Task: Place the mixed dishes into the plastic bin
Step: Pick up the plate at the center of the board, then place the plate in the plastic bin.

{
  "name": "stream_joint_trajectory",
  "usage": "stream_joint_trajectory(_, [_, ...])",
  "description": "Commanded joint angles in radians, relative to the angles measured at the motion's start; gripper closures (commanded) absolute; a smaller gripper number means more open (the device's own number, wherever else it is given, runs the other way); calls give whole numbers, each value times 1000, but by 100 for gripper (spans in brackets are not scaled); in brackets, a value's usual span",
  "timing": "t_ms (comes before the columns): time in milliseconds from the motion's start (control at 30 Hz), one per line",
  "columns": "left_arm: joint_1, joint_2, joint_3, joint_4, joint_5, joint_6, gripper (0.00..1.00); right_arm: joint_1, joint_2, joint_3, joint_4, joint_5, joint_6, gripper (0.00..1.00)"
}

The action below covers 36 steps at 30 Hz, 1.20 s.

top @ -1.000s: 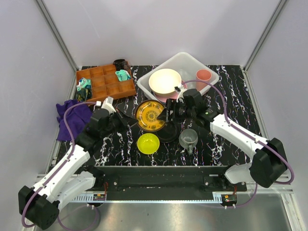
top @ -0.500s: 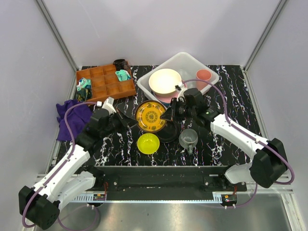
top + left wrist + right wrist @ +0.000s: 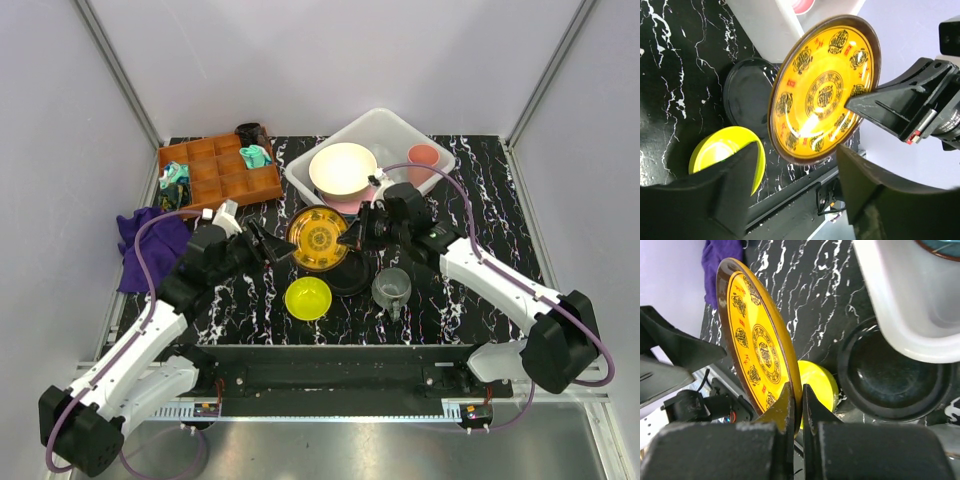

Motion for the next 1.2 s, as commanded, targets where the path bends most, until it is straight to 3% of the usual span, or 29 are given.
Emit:
stream_joint_trajectory(0, [-4,-26,42,24,8,14,27,-39,-29,76,18,59,-2,100])
stream_joint_trajectory(367, [-4,-72,8,-21,-10,4,24,-220,99,217,7,156,8,100])
stream_joint_trajectory(867, [-4,-74,-15,-21,-3,13,23,-258,561,694,-42,245,-104,100])
stream_joint_trajectory(1167, [-3,-45,-30,19,14,13,23,-260,660,751,-77,264,-129,100])
